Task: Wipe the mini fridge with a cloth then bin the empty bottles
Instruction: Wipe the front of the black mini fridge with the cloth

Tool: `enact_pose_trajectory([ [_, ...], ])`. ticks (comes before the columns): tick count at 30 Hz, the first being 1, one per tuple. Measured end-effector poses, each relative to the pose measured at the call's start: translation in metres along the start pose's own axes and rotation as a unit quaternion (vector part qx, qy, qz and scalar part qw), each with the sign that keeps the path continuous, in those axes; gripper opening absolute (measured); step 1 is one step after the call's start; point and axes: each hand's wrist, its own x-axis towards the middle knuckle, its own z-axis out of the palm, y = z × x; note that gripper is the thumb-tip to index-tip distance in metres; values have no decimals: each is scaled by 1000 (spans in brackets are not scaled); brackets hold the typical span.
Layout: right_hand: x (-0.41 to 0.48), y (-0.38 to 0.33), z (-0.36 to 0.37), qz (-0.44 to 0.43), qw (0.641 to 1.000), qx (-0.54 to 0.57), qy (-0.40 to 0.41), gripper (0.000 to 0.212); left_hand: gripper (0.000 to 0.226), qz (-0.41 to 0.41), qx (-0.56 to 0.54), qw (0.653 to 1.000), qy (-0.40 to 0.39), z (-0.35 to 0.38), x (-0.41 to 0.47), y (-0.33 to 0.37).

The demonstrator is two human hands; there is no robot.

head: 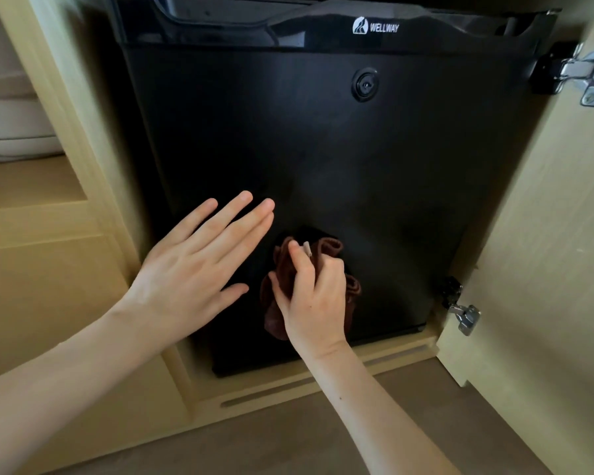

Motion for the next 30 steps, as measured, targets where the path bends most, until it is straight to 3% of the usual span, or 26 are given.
enact_pose_trajectory([
  [5, -22, -7, -8, 112, 991, 58, -46, 45, 91, 25, 28, 999, -32, -5, -9, 3],
  [9, -25, -28, -19, 284, 942, 165, -64, 46, 54, 59, 12, 998, -16, -9, -16, 6],
  [12, -31, -40, -25, 339, 913, 221, -59, 43, 39, 48, -16, 999, -8, -10, -23, 12],
  [17, -51, -52, -44, 375, 897, 222, -75, 43, 40, -35, -109, 993, -40, -14, -42, 32],
  [22, -57, -66, -92, 438, 869, 191, -126, 38, 37, -136, -211, 963, -98, -38, -82, 60],
  [30, 35, -98, -189, 521, 802, 166, -242, 44, 38, -211, -253, 919, -216, -159, -86, 38],
])
